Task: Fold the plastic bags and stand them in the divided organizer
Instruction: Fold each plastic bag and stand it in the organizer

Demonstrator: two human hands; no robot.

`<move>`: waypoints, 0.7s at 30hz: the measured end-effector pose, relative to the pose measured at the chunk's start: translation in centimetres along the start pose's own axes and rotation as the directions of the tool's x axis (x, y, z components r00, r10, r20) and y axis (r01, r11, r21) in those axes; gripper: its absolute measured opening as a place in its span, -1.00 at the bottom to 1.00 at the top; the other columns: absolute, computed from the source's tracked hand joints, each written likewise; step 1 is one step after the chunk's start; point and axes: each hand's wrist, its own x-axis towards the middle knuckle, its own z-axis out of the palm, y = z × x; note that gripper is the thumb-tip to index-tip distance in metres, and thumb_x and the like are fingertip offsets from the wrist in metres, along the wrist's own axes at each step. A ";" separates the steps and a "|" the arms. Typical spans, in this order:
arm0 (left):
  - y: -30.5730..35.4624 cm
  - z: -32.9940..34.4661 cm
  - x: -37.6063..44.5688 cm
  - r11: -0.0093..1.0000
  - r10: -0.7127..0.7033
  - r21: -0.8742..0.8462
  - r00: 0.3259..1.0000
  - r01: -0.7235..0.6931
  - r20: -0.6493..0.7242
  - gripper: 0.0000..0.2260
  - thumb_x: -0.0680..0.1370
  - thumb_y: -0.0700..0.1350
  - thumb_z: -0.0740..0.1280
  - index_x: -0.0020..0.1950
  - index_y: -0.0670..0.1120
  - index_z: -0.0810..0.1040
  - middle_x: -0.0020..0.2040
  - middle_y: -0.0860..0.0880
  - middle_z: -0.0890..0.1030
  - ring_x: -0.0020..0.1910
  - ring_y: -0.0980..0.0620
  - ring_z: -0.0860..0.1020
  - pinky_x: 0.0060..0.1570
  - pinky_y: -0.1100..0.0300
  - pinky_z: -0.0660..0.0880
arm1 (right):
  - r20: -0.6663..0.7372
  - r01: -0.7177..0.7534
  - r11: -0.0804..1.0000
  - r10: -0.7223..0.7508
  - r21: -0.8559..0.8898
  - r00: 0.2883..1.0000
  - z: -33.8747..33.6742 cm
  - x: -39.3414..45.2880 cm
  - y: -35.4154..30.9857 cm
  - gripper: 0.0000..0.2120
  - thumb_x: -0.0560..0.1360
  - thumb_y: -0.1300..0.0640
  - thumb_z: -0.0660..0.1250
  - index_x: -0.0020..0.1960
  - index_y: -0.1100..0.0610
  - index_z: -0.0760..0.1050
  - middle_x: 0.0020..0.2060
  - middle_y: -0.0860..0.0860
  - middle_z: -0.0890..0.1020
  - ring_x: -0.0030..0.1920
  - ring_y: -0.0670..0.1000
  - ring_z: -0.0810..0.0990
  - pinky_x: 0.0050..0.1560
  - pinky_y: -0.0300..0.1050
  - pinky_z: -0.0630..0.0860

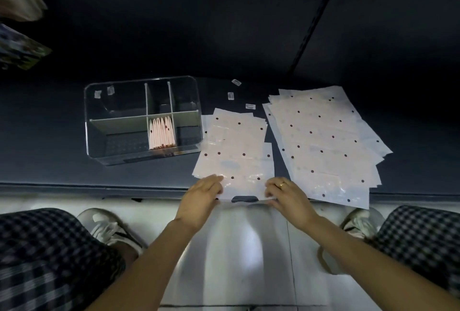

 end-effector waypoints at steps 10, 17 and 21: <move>1.0 -2.3 2.1 0.921 -0.235 -0.312 0.972 0.231 0.026 -0.91 0.58 -0.09 0.29 -0.03 -0.05 0.57 0.00 0.01 0.64 -0.03 0.05 0.54 -0.05 0.15 0.46 | 0.298 -0.374 0.775 0.249 0.510 0.922 -1.6 2.2 2.2 -0.91 0.56 0.15 0.28 -0.12 0.07 0.51 -0.22 -0.10 0.59 -0.17 -0.12 0.51 -0.10 -0.29 0.43; 1.5 -3.3 3.7 0.532 -0.468 -0.777 0.881 0.337 0.062 -0.95 0.60 -0.09 0.24 0.02 0.01 0.49 -0.17 -0.06 0.60 -0.27 0.22 0.54 -0.24 0.44 0.41 | 0.547 -0.699 0.243 0.472 0.673 0.691 -2.3 7.1 3.9 -0.89 0.55 0.19 0.28 -0.13 0.16 0.54 -0.21 0.06 0.54 -0.25 -0.04 0.47 -0.23 -0.24 0.46; 1.9 -2.6 3.9 0.625 -0.498 -0.714 0.865 0.317 -0.052 -0.73 0.56 -0.01 0.31 0.24 0.05 0.41 0.14 0.11 0.46 0.02 0.13 0.48 -0.08 0.39 0.44 | 0.630 -0.778 0.024 0.570 0.628 0.527 -2.4 9.1 4.1 -0.80 0.56 0.06 0.27 -0.20 0.13 0.44 -0.29 0.06 0.45 -0.34 -0.03 0.43 -0.29 -0.23 0.46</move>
